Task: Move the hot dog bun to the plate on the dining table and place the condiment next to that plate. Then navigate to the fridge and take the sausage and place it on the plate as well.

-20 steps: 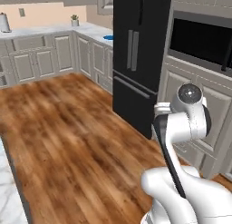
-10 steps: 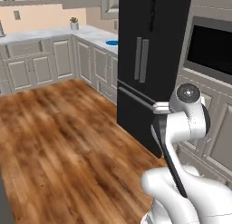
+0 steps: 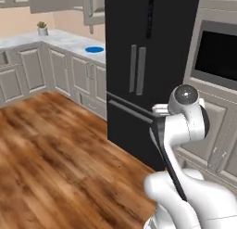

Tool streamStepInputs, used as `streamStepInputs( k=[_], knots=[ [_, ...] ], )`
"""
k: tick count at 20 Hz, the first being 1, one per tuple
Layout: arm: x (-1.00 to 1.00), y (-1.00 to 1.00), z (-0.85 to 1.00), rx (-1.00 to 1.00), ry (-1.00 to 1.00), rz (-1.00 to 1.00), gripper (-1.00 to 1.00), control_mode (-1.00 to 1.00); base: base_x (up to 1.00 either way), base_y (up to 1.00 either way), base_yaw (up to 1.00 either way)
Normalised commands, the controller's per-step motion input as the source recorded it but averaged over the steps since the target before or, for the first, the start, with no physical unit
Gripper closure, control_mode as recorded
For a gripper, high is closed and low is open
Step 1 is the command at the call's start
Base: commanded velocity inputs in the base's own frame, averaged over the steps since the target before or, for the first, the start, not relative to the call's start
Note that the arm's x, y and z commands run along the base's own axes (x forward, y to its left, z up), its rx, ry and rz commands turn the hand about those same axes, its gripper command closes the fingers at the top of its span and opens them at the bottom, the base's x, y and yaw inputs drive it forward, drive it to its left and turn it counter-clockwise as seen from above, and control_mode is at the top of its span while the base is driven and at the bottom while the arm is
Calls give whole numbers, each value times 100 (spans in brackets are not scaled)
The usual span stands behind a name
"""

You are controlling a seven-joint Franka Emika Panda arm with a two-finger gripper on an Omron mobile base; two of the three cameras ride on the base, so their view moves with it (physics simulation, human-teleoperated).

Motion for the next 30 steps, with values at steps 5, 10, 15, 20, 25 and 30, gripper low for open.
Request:
streamStepInputs(
  k=[5,10,15,20,25,30],
  knots=[
    [0,0,0,0,0,0,-100,100,20,49,-44],
    [0,0,0,0,0,0,-100,100,21,71,-42],
    [0,0,0,0,0,0,-100,100,62,88,-32],
    [0,0,0,0,0,0,-100,100,58,82,-37],
    [0,0,0,0,0,0,-100,100,50,77,-39],
    [0,0,0,0,0,0,-100,100,44,60,-37]
  ],
)
